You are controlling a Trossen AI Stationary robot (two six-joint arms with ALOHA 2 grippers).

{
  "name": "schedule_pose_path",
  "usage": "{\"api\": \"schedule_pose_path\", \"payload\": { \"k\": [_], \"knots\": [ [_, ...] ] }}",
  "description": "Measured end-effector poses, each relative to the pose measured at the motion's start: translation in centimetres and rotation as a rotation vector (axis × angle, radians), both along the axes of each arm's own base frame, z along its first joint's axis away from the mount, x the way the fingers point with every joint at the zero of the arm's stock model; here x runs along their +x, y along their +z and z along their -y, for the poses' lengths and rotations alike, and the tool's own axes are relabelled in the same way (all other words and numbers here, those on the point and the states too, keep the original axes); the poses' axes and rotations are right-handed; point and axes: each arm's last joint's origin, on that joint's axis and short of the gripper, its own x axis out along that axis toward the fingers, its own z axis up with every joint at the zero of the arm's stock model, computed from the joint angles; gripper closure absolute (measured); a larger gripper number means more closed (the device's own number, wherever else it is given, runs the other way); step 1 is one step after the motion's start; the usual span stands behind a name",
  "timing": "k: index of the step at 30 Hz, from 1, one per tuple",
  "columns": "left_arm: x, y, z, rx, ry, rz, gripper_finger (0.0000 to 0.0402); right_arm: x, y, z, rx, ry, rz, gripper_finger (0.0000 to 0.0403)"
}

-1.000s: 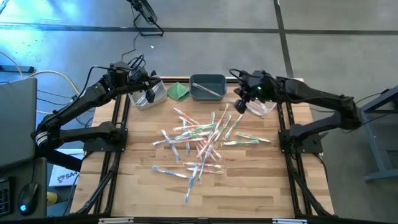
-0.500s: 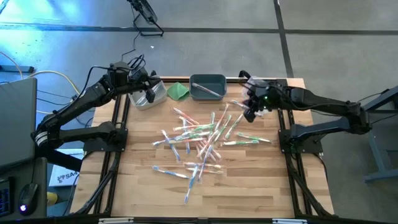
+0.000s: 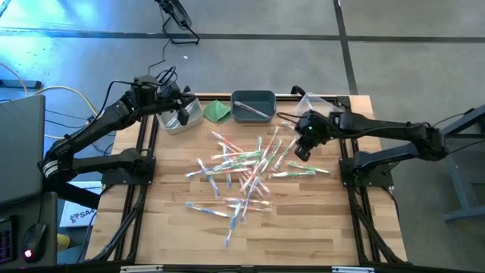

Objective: Pick & Place Toothbrushes
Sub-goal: Put the green toothbrush into the transparent bin

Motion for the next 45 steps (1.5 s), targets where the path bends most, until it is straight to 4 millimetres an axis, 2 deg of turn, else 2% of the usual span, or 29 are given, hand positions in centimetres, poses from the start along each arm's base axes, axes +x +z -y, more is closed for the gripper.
{"api": "schedule_pose_path", "payload": {
  "k": [6,14,18,30,38,45],
  "knots": [
    [0.0,0.0,0.0,-0.001,0.0,-0.001,0.0402,0.8,-1.1,0.1,0.03,0.083,-0.049,0.0382],
    [0.0,0.0,0.0,-0.001,0.0,-0.001,0.0401,2.0,-2.8,0.0,0.044,0.101,-0.13,0.0277],
    [0.0,0.0,0.0,-0.001,0.0,-0.001,0.0402,2.4,-3.8,-0.4,0.054,0.119,-0.202,0.025],
    [0.0,0.0,0.0,-0.001,0.0,-0.001,0.0401,4.3,-7.3,-1.4,0.079,0.143,-0.361,0.0264],
    [0.0,0.0,0.0,-0.004,0.0,-0.004,0.0402,5.6,-8.9,-1.2,0.078,0.143,-0.347,0.0265],
    [0.0,-0.1,0.0,-0.004,0.001,-0.004,0.0402,6.0,-9.8,-1.1,0.087,0.143,-0.376,0.0266]
  ]
}}
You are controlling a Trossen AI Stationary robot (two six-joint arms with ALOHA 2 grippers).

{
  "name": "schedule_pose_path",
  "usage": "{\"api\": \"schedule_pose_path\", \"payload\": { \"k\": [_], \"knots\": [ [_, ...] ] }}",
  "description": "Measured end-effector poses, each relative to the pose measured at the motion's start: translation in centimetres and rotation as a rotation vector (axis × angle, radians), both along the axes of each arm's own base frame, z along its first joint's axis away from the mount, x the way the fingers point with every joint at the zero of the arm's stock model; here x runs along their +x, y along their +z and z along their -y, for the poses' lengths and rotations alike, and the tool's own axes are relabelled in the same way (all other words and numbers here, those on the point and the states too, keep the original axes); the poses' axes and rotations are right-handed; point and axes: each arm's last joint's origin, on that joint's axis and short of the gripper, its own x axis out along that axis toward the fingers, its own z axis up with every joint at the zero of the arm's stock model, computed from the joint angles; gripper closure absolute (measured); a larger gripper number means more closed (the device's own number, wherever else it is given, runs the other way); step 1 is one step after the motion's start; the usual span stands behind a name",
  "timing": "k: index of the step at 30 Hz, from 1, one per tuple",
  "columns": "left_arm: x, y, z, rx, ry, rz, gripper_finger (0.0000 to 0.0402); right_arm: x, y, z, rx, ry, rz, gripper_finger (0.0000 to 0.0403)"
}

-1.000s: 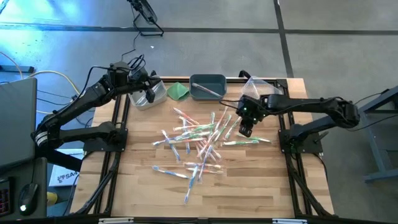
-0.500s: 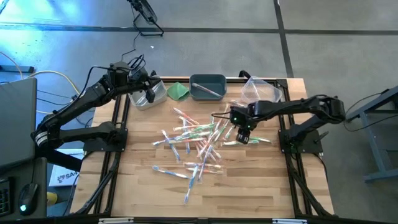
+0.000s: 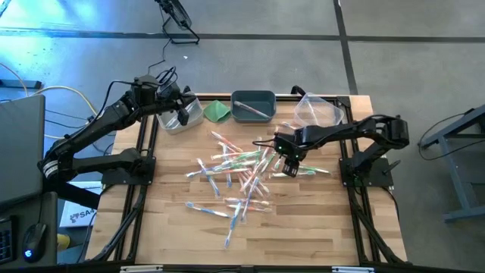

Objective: Pick & Place Toothbrushes
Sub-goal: Put the green toothbrush into the transparent bin

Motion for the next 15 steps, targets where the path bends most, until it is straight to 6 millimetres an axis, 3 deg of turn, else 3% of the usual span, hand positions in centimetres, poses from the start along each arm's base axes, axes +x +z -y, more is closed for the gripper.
{"api": "schedule_pose_path", "payload": {
  "k": [15],
  "knots": [
    [0.0,0.0,0.0,0.0,0.0,0.0,0.0402,-1.3,-2.3,-0.2,0.017,-0.028,-0.035,0.0269]
  ]
}}
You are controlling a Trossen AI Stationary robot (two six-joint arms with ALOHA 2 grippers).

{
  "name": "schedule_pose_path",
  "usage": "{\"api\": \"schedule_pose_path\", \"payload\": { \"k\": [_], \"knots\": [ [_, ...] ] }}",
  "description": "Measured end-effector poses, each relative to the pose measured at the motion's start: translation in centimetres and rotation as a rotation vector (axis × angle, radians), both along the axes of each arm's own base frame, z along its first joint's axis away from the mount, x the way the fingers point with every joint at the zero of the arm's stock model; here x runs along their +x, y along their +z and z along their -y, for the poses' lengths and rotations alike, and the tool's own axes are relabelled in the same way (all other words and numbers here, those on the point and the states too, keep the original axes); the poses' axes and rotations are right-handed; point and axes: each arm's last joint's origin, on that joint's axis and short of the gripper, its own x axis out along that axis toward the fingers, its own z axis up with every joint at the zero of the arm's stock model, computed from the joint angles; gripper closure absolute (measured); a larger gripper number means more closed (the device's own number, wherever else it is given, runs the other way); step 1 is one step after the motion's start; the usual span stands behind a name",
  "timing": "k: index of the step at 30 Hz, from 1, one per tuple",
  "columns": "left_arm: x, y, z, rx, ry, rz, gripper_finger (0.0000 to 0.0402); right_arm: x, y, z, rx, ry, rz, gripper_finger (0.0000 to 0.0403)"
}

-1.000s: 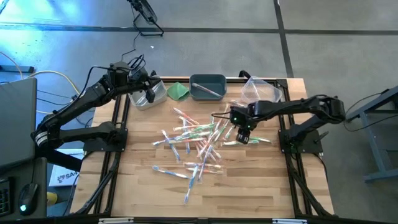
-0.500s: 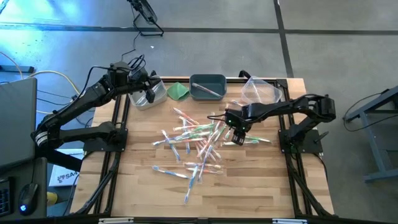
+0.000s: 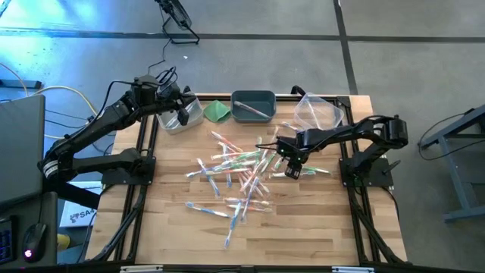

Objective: Pick & Place Toothbrushes
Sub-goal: Put the green toothbrush into the transparent bin

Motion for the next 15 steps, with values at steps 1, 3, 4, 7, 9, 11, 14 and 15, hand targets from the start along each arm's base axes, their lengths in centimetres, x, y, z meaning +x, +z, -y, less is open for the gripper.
{"api": "schedule_pose_path", "payload": {
  "k": [1,3,4,7,9,11,14,15],
  "knots": [
    [0.0,0.0,0.0,0.0,0.0,0.0,0.0401,-0.05,-0.09,0.0,-0.001,-0.006,0.0,0.0269],
    [0.0,0.0,0.01,0.0,0.0,0.0,0.0402,-0.07,-0.24,0.0,-0.004,-0.022,0.007,0.0269],
    [0.0,0.0,0.0,0.0,0.0,0.0,0.0402,-0.09,-0.27,0.0,-0.003,-0.023,0.007,0.0269],
    [0.0,0.0,0.0,0.0,0.0,0.0,0.0402,-0.04,-0.26,0.02,-0.009,-0.025,0.011,0.0269],
    [0.0,0.0,0.01,0.0,0.0,0.0,0.0402,0.03,-0.25,0.04,-0.011,-0.025,0.019,0.027],
    [0.0,0.0,0.0,0.0,0.0,0.0,0.0402,0.17,-0.23,0.06,-0.013,-0.025,0.034,0.0276],
    [0.0,0.0,0.0,0.0,0.0,0.0,0.0402,0.31,-0.21,0.08,-0.014,-0.026,0.048,0.0297],
    [0.0,0.0,0.0,0.0,0.0,0.0,0.0402,0.38,-0.2,0.09,-0.014,-0.026,0.056,0.0306]
  ]
}}
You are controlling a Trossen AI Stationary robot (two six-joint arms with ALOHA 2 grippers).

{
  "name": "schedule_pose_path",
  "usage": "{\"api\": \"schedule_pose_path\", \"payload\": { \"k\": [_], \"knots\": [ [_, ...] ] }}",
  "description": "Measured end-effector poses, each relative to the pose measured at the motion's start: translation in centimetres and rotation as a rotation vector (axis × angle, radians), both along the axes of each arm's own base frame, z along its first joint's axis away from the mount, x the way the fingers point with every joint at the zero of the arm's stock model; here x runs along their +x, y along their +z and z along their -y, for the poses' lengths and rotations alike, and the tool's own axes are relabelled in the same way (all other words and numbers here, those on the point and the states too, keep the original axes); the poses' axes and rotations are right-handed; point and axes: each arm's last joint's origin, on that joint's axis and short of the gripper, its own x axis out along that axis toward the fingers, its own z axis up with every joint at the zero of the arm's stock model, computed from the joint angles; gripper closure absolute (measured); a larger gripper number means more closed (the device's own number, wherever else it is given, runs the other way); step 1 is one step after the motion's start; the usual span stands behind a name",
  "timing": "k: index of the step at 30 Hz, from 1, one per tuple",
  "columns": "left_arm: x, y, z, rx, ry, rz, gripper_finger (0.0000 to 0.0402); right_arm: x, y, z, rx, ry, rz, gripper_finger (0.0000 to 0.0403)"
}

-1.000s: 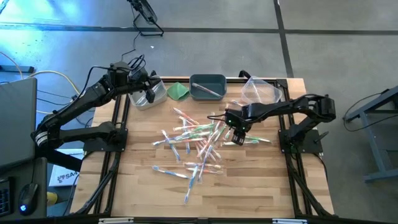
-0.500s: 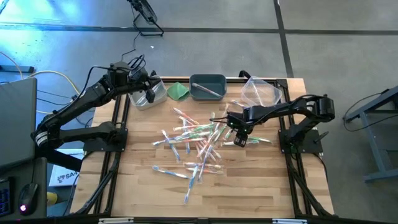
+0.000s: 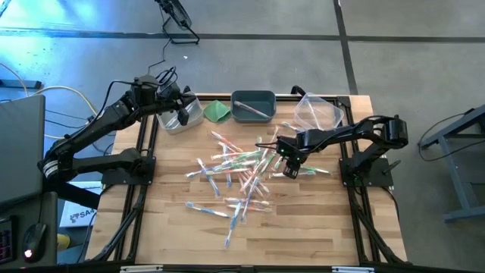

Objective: Pick & Place Toothbrushes
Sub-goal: Put the green toothbrush into the transparent bin

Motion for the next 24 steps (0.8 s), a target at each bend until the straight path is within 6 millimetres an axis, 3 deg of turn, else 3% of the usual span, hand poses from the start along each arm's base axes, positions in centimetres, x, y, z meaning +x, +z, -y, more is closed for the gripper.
{"api": "schedule_pose_path", "payload": {
  "k": [10,24],
  "knots": [
    [0.0,0.0,0.0,0.0,0.0,0.0,0.0402,0.3,0.2,0.0,0.019,-0.022,0.036,0.0392],
    [0.0,0.0,0.0,0.0,0.0,0.0,0.0402,0.1,1.2,-0.3,0.086,-0.002,0.093,0.04]
  ]
}}
